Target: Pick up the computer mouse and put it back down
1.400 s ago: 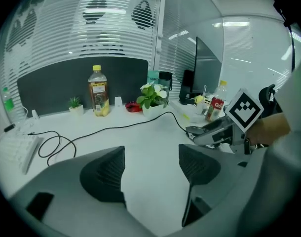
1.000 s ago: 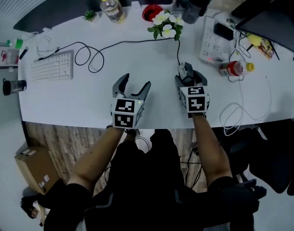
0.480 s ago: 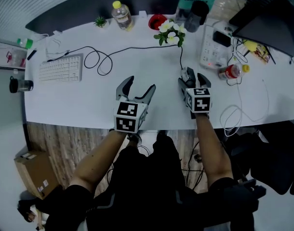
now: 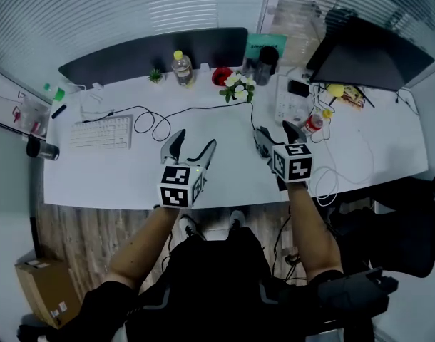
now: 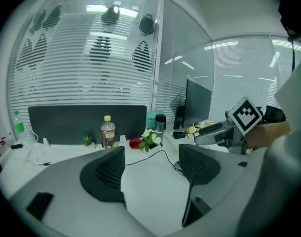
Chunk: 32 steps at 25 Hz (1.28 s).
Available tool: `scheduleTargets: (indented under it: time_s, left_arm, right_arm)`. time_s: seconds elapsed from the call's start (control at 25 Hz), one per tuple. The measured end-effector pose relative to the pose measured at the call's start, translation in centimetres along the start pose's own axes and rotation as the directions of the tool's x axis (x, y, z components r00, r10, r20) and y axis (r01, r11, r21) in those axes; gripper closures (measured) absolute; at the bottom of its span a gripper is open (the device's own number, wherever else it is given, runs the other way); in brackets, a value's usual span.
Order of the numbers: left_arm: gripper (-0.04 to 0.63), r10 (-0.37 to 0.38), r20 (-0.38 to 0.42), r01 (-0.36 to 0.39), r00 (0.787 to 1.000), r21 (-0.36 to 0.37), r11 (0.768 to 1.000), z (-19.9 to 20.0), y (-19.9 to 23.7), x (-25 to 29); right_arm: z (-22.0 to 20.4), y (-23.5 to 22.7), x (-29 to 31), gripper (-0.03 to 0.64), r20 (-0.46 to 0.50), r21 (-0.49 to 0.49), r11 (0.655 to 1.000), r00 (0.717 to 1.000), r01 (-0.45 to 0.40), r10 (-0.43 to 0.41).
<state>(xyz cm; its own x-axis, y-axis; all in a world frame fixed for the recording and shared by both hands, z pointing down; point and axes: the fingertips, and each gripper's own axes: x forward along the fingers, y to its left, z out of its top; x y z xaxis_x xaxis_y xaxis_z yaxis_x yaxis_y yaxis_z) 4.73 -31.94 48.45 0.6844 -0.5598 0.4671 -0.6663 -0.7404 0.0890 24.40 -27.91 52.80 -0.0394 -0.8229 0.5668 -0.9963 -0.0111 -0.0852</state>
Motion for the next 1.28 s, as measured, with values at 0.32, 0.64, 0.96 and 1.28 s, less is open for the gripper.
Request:
scheduleTargets:
  time_s: [0.32,0.64,0.96,1.28]
  left_arm:
    - [0.239,0.021,0.153,-0.023,0.988,0.013,1.0,6.1,1.1,-6.7]
    - [0.239,-0.038,0.261,0.042,0.965,-0.009,0.999,9.3,1.6,-11.9]
    - [0.372,-0.078,0.302,0.069,0.95,0.042,0.997,11.1,1.0,-14.8]
    - [0.519,-0.023,0.334,0.036,0.942,-0.032,0.999,11.7,3.5,-16.5]
  right_arm:
    - [6.8,3.3,-7.9,0.303,0.147,-0.005,1.0,0.989,-0.009,0.009]
    - [10.9,6.8,-13.7,0.393,0.268,-0.027,0.999,0.962,-0.038,0.044]
    - [12.9,10.0,-16.6,0.527,0.337,-0.053,0.995,0.937,-0.083,0.096]
    - [14.1,11.7,-16.9,0.615,0.345,-0.023,0.99,0.929,-0.137,0.137]
